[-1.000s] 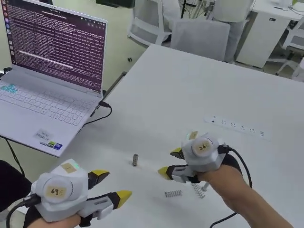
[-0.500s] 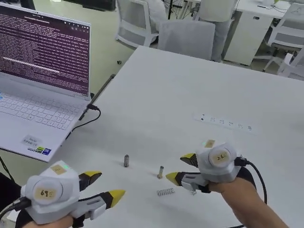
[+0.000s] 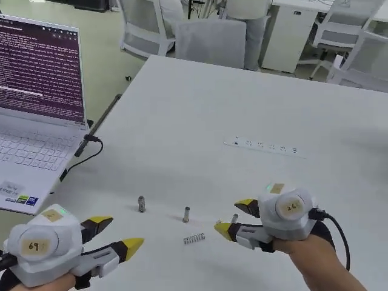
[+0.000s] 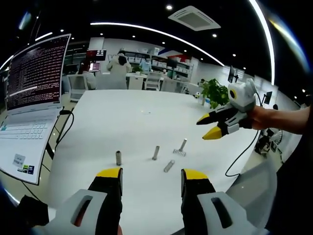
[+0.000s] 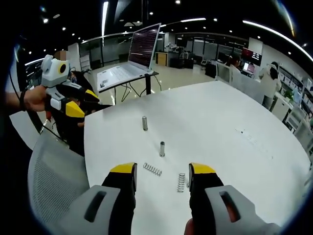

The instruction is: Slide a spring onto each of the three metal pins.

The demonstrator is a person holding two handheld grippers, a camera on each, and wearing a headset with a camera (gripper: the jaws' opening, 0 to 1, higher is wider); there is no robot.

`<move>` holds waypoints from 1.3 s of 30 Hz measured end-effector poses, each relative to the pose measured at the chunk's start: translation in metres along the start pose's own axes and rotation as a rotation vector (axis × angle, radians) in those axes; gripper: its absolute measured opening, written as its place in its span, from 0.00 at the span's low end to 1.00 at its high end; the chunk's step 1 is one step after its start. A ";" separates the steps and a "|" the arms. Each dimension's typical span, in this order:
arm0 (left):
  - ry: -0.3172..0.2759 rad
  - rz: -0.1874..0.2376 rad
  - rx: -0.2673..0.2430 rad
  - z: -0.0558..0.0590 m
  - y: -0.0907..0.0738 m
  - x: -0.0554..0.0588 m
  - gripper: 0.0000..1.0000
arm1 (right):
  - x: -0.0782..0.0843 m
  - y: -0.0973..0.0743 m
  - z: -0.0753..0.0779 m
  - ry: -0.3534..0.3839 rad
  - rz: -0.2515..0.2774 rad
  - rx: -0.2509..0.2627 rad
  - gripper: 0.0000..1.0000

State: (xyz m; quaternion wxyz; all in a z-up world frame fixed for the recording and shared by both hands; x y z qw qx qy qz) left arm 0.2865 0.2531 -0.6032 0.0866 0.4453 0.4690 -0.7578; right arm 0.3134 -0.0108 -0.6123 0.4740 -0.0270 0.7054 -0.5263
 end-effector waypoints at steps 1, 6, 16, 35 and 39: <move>0.001 -0.001 0.001 0.000 0.000 0.000 0.43 | 0.002 -0.001 0.001 0.007 0.001 0.001 0.41; 0.001 0.002 0.008 0.001 0.001 -0.002 0.42 | 0.012 -0.010 0.005 0.042 0.013 0.023 0.41; 0.003 -0.004 0.007 0.001 0.002 -0.003 0.43 | 0.031 -0.033 0.007 0.093 0.031 0.050 0.45; 0.069 -0.058 0.059 0.018 0.021 -0.009 0.44 | 0.082 -0.071 0.014 0.198 0.013 0.101 0.51; 0.093 -0.072 0.072 0.019 0.028 -0.012 0.44 | 0.085 -0.075 0.014 0.202 0.011 0.102 0.53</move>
Point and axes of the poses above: the centre of the closed fingertips' face, and the gripper's own axes: y roughly forward along the fingers, z roughly to its right, x roughly out of its underside, the point moved 6 cm from there along -y, roughly backward along the fingers, and after that the axes turned 12 degrees about -z, right-handed, at the moved point
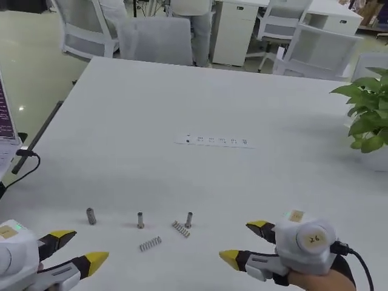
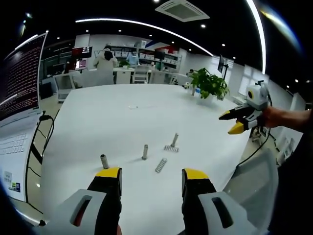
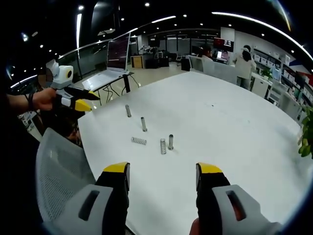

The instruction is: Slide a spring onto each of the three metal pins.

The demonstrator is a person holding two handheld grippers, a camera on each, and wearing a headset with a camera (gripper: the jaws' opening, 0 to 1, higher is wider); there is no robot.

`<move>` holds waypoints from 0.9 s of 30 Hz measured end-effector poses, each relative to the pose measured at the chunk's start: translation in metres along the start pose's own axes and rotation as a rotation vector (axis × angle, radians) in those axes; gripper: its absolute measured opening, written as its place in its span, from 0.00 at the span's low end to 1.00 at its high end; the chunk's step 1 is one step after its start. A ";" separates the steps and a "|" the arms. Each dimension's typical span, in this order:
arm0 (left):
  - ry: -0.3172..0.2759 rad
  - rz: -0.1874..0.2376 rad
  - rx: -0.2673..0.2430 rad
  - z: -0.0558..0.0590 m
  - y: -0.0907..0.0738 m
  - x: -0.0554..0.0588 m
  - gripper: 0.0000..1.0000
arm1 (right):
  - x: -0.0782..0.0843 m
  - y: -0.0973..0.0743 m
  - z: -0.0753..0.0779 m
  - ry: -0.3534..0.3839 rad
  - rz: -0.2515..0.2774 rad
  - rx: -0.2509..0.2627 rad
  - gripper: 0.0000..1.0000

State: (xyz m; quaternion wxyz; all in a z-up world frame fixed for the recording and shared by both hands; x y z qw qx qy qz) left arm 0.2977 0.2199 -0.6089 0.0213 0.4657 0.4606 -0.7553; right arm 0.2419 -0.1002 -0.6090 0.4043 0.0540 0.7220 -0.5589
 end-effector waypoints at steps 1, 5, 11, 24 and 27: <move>0.010 -0.005 0.004 0.001 0.003 -0.001 0.44 | 0.000 -0.001 -0.001 0.002 0.001 -0.001 0.53; 0.037 -0.022 0.024 0.006 0.011 -0.005 0.44 | 0.003 -0.003 -0.002 0.002 -0.001 -0.004 0.55; 0.070 -0.049 0.051 0.014 0.027 -0.008 0.43 | 0.008 -0.004 -0.008 0.023 -0.006 -0.012 0.55; 0.162 -0.138 0.130 0.029 0.080 -0.005 0.41 | 0.019 -0.015 -0.011 0.071 0.007 -0.006 0.56; 0.174 -0.149 0.146 0.030 0.092 -0.006 0.40 | 0.022 -0.018 -0.010 0.077 0.004 -0.001 0.55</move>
Point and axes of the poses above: the centre of the closed fingertips' face, and the gripper's own axes: y roughly forward along the fingers, z roughly to its right, x roughly out of its underside, the point moved 6 cm from there along -y, roughly backward along the fingers, and after that the axes turned 12 degrees about -z, right-handed, at the moved point
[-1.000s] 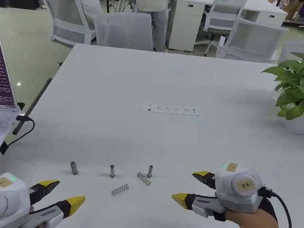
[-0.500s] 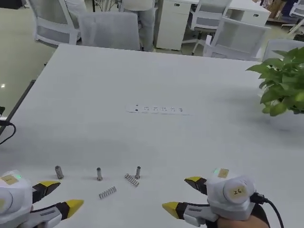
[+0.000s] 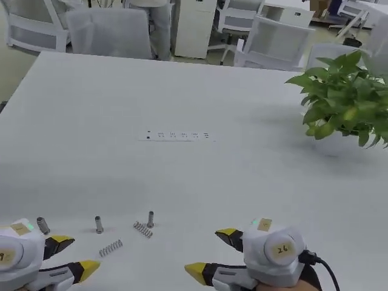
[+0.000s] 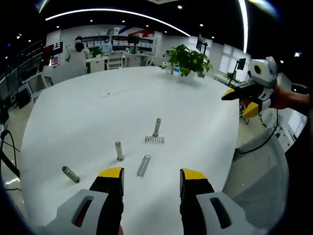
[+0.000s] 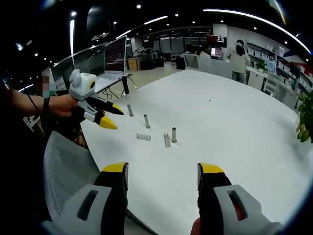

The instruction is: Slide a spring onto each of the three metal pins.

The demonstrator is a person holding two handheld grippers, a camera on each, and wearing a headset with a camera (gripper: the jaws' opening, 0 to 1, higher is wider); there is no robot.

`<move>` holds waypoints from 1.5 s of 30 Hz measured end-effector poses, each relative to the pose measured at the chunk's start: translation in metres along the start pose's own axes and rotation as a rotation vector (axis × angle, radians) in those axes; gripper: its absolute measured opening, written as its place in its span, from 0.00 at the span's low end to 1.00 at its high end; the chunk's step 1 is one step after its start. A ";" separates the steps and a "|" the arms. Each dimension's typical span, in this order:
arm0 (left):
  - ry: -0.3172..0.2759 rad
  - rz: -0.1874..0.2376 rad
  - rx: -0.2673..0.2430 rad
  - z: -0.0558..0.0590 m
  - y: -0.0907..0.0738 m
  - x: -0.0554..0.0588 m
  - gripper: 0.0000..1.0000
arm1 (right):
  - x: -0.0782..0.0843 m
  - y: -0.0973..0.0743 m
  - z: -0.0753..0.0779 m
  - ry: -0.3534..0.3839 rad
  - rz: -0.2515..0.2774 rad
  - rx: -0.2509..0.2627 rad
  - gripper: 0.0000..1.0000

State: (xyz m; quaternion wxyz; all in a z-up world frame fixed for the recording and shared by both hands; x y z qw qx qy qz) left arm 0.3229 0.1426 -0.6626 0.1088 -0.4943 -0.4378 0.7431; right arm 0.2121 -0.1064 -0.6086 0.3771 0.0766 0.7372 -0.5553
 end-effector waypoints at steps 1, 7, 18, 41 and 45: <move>0.002 -0.003 0.005 -0.001 0.005 -0.001 0.40 | 0.001 -0.001 0.000 0.002 -0.001 0.003 0.55; 0.008 -0.033 0.036 -0.005 0.028 0.002 0.36 | 0.006 -0.002 -0.002 0.013 -0.007 0.005 0.55; 0.000 -0.101 0.069 -0.013 0.063 0.015 0.30 | 0.017 0.000 -0.006 0.033 -0.035 -0.002 0.54; 0.001 -0.139 0.028 -0.017 0.094 0.018 0.11 | 0.023 0.003 -0.003 0.039 -0.069 -0.009 0.52; -0.002 -0.141 0.016 -0.014 0.093 0.020 0.03 | 0.021 0.005 -0.004 0.032 -0.072 -0.014 0.52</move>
Point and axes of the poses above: the centre of the closed fingertips' face, and the gripper's own axes: y roughly forward along the fingers, z roughly to its right, x roughly out of its underside, the point moved 6 cm from there along -y, roughly backward along the fingers, and after that the axes turned 12 degrees about -z, right-handed, at the moved point
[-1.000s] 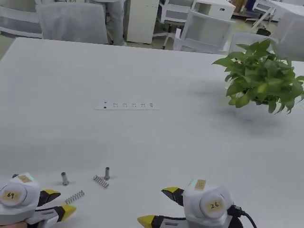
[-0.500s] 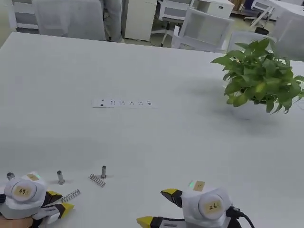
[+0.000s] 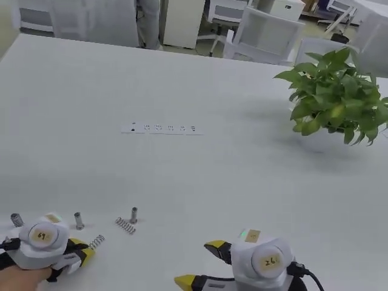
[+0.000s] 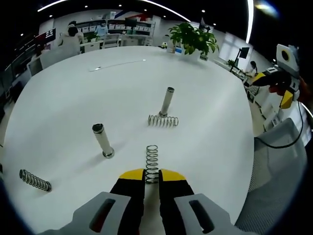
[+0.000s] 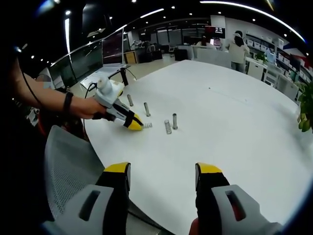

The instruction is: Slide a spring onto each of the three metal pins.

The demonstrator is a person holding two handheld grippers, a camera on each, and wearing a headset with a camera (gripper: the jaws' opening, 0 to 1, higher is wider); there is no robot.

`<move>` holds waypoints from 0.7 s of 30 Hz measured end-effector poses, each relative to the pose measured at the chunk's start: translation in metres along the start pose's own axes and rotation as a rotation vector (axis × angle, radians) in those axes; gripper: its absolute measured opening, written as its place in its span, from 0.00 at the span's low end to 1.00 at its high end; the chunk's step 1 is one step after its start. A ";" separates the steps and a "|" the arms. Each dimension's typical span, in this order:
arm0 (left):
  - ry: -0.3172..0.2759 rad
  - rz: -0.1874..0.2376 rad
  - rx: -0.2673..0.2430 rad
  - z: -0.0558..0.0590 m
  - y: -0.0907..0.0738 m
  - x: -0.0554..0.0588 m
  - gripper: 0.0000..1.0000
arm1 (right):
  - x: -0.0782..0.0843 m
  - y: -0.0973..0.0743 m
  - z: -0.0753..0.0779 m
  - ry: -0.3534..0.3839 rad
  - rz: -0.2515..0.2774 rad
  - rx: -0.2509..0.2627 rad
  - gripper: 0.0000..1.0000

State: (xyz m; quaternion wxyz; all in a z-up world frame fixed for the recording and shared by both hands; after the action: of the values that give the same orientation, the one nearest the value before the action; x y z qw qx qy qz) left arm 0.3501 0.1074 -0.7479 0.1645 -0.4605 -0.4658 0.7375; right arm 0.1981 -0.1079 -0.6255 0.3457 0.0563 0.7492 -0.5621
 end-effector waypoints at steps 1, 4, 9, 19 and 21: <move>-0.004 0.004 0.004 0.000 -0.002 0.000 0.03 | -0.001 0.001 0.000 -0.001 0.003 -0.003 0.52; -0.010 0.015 -0.003 0.004 -0.011 0.002 0.03 | -0.004 0.004 -0.002 -0.012 0.003 -0.017 0.52; -0.003 0.027 -0.008 0.007 -0.025 0.010 0.03 | -0.009 0.014 -0.008 -0.033 -0.001 -0.049 0.53; -0.033 0.012 -0.030 0.009 -0.043 0.037 0.03 | -0.018 0.020 -0.016 -0.067 0.010 -0.080 0.52; -0.042 0.009 -0.032 0.009 -0.045 0.043 0.03 | -0.018 0.020 -0.017 -0.067 0.015 -0.083 0.52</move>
State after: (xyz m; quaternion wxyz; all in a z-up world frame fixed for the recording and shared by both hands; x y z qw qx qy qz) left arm 0.3119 0.1539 -0.7315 0.1438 -0.4496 -0.4788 0.7403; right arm 0.2130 -0.0800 -0.6291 0.3768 0.0288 0.7596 -0.5293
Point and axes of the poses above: the centre of the closed fingertips' face, and the gripper's own axes: y roughly forward along the fingers, z roughly to its right, x roughly out of its underside, the point moved 6 cm from there along -y, roughly backward along the fingers, and after that the axes turned 12 degrees about -z, right-handed, at the moved point
